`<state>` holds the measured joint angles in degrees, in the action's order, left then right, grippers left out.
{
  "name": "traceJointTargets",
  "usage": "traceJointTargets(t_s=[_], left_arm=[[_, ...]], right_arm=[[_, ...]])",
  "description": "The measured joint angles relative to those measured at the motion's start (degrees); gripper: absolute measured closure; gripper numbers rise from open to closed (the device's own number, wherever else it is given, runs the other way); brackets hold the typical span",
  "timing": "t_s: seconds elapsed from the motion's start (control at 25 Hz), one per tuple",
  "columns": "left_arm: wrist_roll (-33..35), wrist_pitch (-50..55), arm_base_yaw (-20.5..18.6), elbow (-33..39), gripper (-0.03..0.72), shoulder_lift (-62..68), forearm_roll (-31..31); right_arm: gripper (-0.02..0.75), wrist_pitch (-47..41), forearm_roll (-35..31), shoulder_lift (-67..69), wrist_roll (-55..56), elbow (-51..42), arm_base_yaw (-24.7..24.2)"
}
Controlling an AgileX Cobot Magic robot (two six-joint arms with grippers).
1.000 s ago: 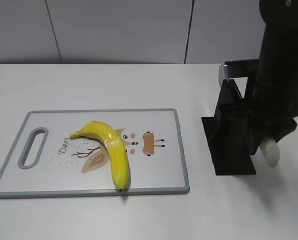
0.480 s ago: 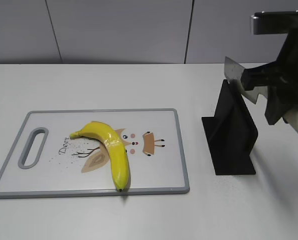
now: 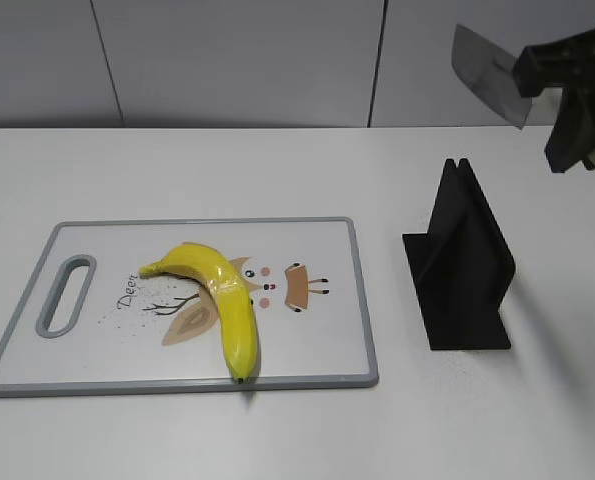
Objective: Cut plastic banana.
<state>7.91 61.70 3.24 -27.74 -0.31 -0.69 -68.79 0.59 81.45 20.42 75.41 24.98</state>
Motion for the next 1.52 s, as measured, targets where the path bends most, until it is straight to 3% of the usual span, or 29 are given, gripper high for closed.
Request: traceJointTargets(t_s=[0.24, 0.4, 0.64, 0.92, 1.04, 1.16, 1.36, 1.52], left_arm=[[1.3, -2.9, 0.0, -2.1, 0.172, 4.8, 0.7], [5.9, -9.3, 0.0, -4.5, 0.100, 13.0, 4.9], [23.5, -14.0, 0.0, -8.5, 0.074, 29.6, 16.6], [45.1, -9.9, 0.0, -20.1, 0.078, 48.1, 27.3], [52.9, -6.1, 2.3, -25.8, 0.086, 55.1, 30.0], [57.9, -3.3, 7.0, -30.5, 0.099, 61.8, 30.8], [59.8, -2.8, 13.9, -35.0, 0.104, 71.6, 28.6], [60.0, -5.2, 15.7, -35.4, 0.109, 77.5, 25.9]], right_arm=[[0.549, 5.5, -5.0, 1.5, -24.7, 1.7, 0.0], [0.549, 5.9, -8.1, 5.2, -41.5, 3.1, 0.0], [0.549, 3.9, -9.2, 11.3, -61.7, 7.6, 0.0], [0.549, -0.1, -15.6, 17.9, -82.4, 11.8, 0.0], [0.549, -0.6, -19.7, 20.5, -88.3, 13.7, 0.0], [0.549, -0.7, -24.1, 23.4, -93.2, 15.8, 0.1], [0.549, -0.7, -28.1, 26.6, -97.0, 18.3, 0.3], [0.549, -0.8, -28.8, 27.1, -98.9, 18.5, 0.4]])
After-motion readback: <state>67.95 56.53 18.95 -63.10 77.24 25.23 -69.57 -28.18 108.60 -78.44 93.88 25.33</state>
